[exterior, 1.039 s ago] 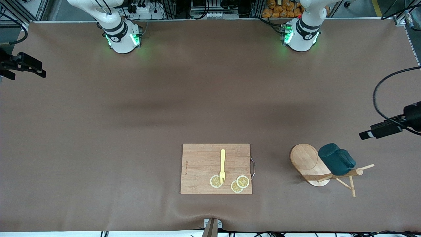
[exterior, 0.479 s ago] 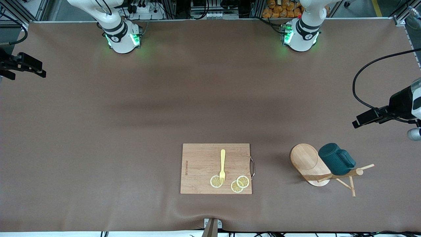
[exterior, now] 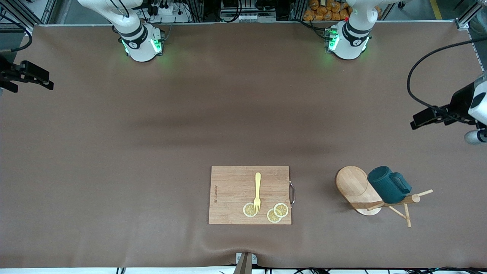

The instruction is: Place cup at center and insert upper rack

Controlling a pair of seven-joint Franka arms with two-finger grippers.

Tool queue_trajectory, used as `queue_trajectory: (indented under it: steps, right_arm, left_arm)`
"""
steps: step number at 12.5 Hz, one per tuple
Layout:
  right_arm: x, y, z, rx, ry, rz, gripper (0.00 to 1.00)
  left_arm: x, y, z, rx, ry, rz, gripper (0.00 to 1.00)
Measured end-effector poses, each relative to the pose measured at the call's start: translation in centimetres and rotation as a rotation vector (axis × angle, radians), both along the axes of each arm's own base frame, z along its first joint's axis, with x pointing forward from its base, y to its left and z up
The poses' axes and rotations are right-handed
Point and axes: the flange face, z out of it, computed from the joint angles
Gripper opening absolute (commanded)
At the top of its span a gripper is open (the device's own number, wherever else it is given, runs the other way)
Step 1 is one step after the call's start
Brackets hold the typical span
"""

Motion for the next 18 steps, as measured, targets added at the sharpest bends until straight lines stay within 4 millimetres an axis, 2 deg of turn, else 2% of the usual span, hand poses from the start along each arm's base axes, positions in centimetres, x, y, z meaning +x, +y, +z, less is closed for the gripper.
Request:
queue_trajectory:
  steps: [3, 7, 12, 15, 18]
  right_arm:
    - [0.0, 0.0, 0.0, 0.000, 0.000, 0.000, 1.00]
    - [0.0, 0.0, 0.0, 0.000, 0.000, 0.001, 1.00]
    - [0.0, 0.1, 0.0, 0.000, 0.000, 0.001, 1.00]
    - [0.0, 0.1, 0.0, 0.000, 0.000, 0.001, 1.00]
    - [0.0, 0.1, 0.0, 0.000, 0.000, 0.002, 1.00]
  left_arm:
    - [-1.1, 1.1, 0.7, 0.032, 0.000, -0.014, 1.00]
    - [-3.2, -0.7, 1.1, 0.034, 0.010, -0.074, 1.00]
    - [-5.8, -0.2, 2.0, 0.062, -0.013, -0.080, 1.00]
    - [-6.3, -1.7, 2.3, 0.088, -0.023, -0.113, 1.00]
    - [-6.3, -1.9, 2.2, 0.088, -0.022, -0.117, 1.00]
